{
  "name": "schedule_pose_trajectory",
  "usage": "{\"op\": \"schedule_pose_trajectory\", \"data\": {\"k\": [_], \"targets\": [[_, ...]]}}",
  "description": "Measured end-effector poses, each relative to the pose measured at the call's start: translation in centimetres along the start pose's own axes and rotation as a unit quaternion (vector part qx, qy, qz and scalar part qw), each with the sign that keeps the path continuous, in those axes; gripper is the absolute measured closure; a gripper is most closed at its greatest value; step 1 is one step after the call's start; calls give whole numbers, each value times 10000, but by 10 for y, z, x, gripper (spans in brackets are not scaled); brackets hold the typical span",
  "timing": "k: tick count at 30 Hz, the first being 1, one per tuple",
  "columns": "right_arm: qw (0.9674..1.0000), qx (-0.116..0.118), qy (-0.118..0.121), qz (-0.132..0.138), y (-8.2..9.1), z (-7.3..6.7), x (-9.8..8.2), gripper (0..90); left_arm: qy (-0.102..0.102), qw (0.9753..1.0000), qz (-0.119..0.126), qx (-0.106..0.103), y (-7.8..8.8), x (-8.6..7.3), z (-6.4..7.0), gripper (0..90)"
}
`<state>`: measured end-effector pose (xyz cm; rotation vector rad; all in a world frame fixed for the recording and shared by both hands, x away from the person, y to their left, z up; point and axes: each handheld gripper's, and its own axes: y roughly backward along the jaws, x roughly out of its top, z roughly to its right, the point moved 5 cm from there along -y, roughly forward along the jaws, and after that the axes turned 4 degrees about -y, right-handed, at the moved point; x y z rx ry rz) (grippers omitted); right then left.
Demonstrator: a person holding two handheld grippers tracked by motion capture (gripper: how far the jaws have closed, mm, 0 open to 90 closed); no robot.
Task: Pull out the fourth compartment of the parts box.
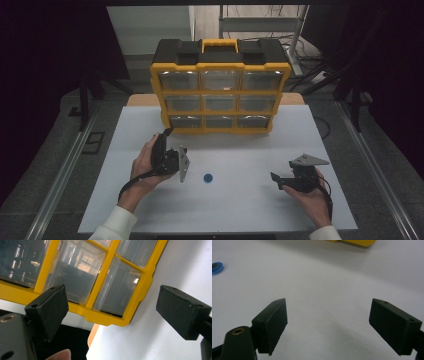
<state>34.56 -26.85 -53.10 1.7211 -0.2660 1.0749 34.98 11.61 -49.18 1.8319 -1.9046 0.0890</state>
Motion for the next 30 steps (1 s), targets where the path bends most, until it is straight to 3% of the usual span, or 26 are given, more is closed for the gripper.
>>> {"op": "schedule_pose_trajectory", "data": {"k": [9,16,30], "targets": [[10000,0,-6,13,1,0,0,154,138,9999,32,-20,-6,-1,-7,113],[10000,69,-45,37,1,-1,1,154,51,9999,28,96,-10,0,-12,114],[10000,21,-22,-14,0,0,0,154,138,9999,23,87,-15,-2,-23,115]]}}
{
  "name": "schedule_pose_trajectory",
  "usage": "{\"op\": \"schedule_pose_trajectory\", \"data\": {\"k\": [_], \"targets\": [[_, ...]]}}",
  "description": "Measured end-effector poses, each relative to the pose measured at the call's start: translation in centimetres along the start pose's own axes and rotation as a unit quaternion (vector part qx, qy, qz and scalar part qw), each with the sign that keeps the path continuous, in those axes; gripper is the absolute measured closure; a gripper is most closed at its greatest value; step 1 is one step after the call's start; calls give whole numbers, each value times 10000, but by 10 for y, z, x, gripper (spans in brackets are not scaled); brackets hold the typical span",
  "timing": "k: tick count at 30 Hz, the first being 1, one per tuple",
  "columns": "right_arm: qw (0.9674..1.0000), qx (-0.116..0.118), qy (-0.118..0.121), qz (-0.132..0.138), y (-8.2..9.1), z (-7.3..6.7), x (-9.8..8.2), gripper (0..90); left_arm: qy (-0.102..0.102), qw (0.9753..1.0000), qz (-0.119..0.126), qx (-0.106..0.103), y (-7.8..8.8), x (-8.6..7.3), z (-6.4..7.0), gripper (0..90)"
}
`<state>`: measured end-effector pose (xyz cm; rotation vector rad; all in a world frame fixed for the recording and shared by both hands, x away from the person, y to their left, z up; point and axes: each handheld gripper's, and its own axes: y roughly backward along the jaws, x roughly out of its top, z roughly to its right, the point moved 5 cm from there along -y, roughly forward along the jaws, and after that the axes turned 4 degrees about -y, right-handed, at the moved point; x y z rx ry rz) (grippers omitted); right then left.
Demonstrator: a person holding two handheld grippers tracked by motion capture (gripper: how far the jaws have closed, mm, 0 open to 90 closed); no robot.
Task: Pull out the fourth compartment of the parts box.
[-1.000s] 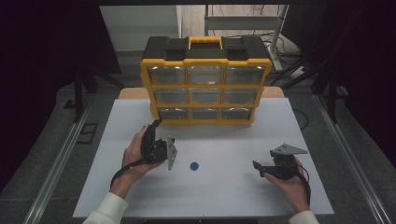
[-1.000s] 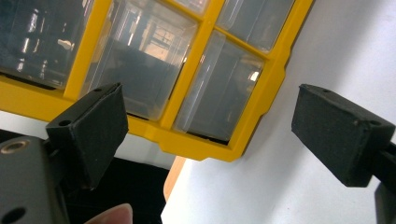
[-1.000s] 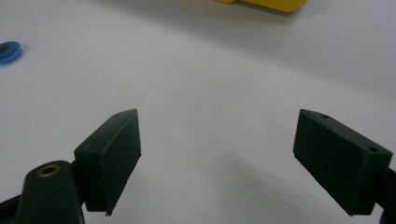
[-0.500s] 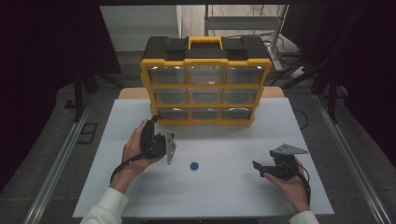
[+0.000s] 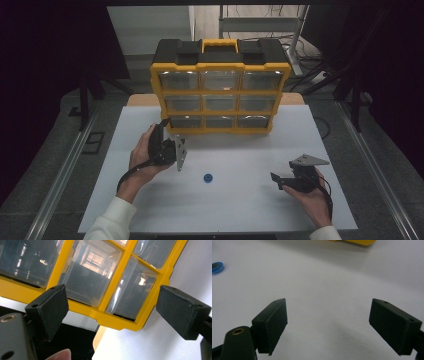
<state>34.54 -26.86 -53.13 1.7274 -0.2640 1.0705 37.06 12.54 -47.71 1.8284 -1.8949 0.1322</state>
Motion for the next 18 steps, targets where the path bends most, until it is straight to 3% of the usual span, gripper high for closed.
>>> {"op": "schedule_pose_trajectory", "data": {"k": [18], "targets": [[10000,-44,5,-30,-1,1,-1,155,-133,9999,10,96,-10,5,-9,114]]}}
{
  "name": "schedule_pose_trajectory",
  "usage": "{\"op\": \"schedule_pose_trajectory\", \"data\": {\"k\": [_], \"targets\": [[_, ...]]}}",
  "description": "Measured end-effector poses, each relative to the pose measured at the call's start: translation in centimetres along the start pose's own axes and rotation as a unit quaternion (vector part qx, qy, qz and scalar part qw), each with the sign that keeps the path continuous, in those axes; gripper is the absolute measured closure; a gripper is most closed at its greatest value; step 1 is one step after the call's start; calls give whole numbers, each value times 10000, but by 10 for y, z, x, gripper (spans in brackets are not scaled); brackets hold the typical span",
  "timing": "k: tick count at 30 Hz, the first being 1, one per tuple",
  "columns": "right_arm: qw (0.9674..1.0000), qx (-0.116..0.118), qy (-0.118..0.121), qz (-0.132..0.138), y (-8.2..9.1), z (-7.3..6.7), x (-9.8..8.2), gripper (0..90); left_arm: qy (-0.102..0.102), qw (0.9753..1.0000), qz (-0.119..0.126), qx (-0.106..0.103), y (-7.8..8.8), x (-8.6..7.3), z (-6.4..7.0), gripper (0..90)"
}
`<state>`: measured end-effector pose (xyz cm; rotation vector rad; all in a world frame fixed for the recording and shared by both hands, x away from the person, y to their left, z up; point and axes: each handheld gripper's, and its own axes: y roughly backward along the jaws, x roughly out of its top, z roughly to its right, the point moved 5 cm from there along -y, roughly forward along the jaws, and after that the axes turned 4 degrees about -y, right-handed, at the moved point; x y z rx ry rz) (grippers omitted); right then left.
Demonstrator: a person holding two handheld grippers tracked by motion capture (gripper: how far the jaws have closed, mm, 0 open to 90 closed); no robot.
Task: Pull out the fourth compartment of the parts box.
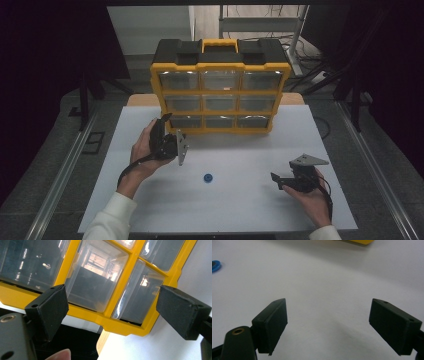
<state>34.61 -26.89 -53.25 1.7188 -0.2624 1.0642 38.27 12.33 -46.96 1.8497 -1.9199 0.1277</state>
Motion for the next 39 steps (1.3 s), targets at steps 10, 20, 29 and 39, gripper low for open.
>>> {"op": "schedule_pose_trajectory", "data": {"k": [10,20,29,39], "targets": [[10000,-11,-58,30,1,3,0,154,-153,9999,14,56,-8,15,-4,115],[10000,5,-43,55,2,4,0,154,147,9996,-18,246,-20,14,-26,138],[10000,-1,-49,41,1,5,0,154,-40,9996,-63,268,-28,22,-31,134],[10000,-6,-31,25,0,5,0,154,-65,9996,-107,253,-38,24,-29,144]]}}
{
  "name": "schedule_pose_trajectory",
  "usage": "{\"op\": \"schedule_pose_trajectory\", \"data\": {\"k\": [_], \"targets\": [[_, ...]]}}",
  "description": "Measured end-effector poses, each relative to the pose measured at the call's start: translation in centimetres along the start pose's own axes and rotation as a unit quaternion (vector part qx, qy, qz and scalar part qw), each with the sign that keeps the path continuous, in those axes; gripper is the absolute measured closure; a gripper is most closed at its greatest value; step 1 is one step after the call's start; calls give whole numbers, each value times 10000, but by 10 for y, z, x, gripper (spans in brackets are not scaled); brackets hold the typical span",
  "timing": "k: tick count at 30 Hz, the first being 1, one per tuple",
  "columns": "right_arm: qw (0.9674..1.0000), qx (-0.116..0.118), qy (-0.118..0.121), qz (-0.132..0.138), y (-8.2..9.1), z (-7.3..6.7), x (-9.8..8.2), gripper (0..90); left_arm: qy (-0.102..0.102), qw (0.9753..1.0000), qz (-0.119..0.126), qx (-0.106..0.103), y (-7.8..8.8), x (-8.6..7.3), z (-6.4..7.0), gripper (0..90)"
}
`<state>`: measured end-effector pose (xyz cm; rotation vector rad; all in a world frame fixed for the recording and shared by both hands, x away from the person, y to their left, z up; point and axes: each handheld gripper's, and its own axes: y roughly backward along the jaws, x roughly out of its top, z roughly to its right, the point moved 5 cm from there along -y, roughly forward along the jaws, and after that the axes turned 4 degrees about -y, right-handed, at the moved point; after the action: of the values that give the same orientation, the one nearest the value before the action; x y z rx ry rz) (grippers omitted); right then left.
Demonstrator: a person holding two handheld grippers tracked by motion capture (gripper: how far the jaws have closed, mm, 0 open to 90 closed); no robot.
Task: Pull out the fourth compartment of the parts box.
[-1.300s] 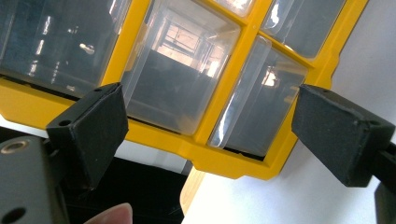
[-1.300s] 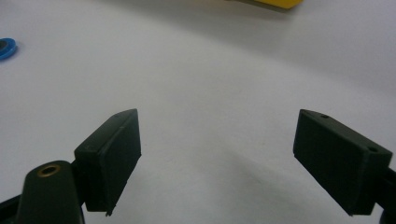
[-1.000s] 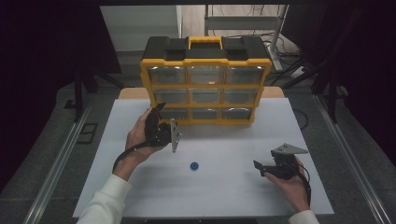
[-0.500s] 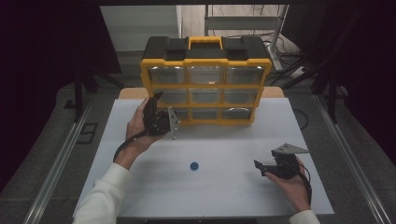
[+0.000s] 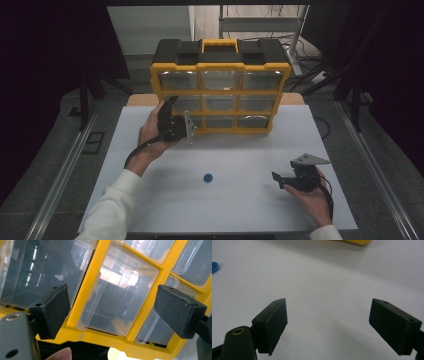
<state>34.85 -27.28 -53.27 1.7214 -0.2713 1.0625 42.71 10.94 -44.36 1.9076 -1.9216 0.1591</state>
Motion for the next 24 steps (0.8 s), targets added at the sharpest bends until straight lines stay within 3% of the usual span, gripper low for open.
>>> {"op": "schedule_pose_trajectory", "data": {"k": [4,14,24], "targets": [[10000,-2,10,-1,0,0,0,155,-106,9999,-54,3,-5,0,1,149],[10000,6,-9,-1,0,0,0,155,-38,9999,-146,-4,-16,-1,1,159],[10000,4,-14,-2,-1,0,0,154,-232,9996,-144,-5,-24,-2,5,167]]}}
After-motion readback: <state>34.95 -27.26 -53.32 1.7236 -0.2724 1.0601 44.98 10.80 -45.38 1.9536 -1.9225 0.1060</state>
